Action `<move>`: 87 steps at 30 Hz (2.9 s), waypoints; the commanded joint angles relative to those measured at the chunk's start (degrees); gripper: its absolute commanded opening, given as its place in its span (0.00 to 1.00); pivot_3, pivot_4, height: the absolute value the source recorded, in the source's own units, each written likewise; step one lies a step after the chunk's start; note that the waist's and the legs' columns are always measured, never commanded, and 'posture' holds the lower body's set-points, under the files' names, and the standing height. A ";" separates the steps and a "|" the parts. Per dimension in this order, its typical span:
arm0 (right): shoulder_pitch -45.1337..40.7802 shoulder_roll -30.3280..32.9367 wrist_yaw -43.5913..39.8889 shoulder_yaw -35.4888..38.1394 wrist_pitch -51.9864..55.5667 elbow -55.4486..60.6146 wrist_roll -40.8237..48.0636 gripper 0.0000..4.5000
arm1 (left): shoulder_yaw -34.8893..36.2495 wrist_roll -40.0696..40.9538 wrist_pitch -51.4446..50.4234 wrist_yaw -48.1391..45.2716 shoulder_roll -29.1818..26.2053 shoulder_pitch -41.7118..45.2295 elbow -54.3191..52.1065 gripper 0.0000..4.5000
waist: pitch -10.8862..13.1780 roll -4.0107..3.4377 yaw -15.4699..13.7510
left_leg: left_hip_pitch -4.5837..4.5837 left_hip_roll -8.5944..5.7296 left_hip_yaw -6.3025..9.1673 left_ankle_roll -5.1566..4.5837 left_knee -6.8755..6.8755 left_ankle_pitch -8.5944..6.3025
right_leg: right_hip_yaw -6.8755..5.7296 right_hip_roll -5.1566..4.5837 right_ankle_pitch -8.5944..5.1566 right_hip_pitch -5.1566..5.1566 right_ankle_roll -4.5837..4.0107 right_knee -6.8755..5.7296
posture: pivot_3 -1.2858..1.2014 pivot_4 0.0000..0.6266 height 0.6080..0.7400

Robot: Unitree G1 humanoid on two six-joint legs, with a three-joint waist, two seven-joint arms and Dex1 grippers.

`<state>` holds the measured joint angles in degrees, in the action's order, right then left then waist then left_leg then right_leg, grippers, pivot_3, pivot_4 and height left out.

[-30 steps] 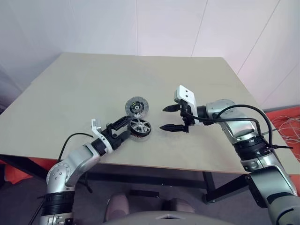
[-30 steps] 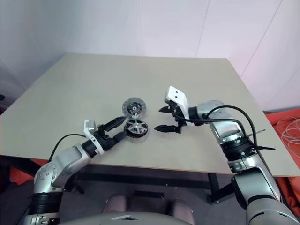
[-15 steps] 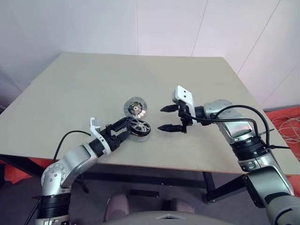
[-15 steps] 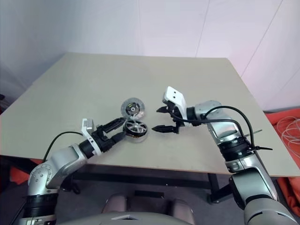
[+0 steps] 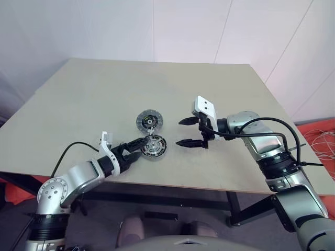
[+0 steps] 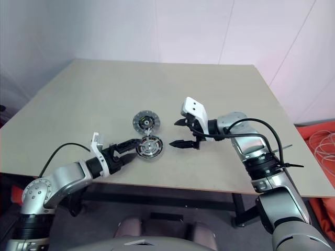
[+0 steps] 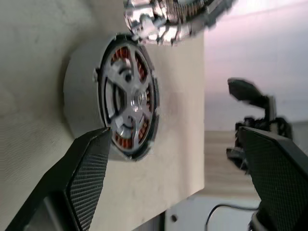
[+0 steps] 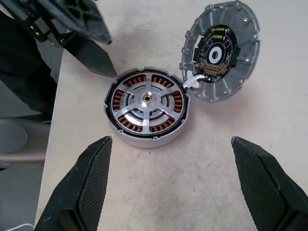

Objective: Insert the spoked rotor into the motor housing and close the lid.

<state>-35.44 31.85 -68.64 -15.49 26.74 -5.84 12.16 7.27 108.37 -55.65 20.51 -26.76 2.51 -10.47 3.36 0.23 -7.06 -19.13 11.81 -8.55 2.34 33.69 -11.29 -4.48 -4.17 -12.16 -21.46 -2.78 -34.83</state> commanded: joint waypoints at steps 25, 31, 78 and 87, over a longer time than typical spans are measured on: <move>-1.05 -6.22 0.98 -0.62 3.54 -0.52 3.19 0.96 | 8.43 -37.20 3.20 -32.56 -23.49 6.31 2.64 1.00 | 0.03 -0.06 0.87 | 0.03 0.02 0.02 0.00 0.08 0.00 | 0.02 0.00 0.00 -0.01 -0.03 -0.10 | 0.52 0.00 1.00; -2.46 -11.53 3.40 -2.00 1.89 -3.03 1.72 0.57 | 10.97 -49.95 12.48 -34.98 -19.63 6.57 6.39 1.00 | 0.03 -0.07 1.59 | 0.00 0.01 0.05 -0.01 0.05 -0.01 | 0.03 -0.01 0.01 -0.02 -0.04 -0.06 | 0.52 0.00 1.00; -13.43 -10.36 -11.52 -12.33 -24.48 -16.40 -14.28 0.49 | 12.41 -69.15 21.78 -50.10 -5.61 5.10 4.10 1.00 | 0.05 -0.08 1.85 | -0.43 0.03 0.00 0.01 -0.13 0.00 | 0.08 -0.02 0.25 -0.65 -0.55 -0.13 | 0.52 0.00 1.00; -22.28 -9.93 -12.92 -20.04 -51.97 -29.46 -24.81 0.99 | 14.53 -65.11 18.17 -52.34 -5.17 1.19 1.07 1.00 | 0.04 -0.07 1.98 | -0.66 0.03 0.00 -0.01 -0.08 -0.01 | 0.08 -0.02 0.29 -0.86 -0.64 -0.15 | 0.52 0.00 1.00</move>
<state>-55.29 22.03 -82.85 -34.78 -18.74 -33.27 -10.34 20.10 41.82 -37.24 -31.61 -31.71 3.55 -6.43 3.41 0.16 -5.08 -19.81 11.85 -8.55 2.33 33.64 -11.30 -4.40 -4.19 -11.86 -22.33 -3.42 -34.98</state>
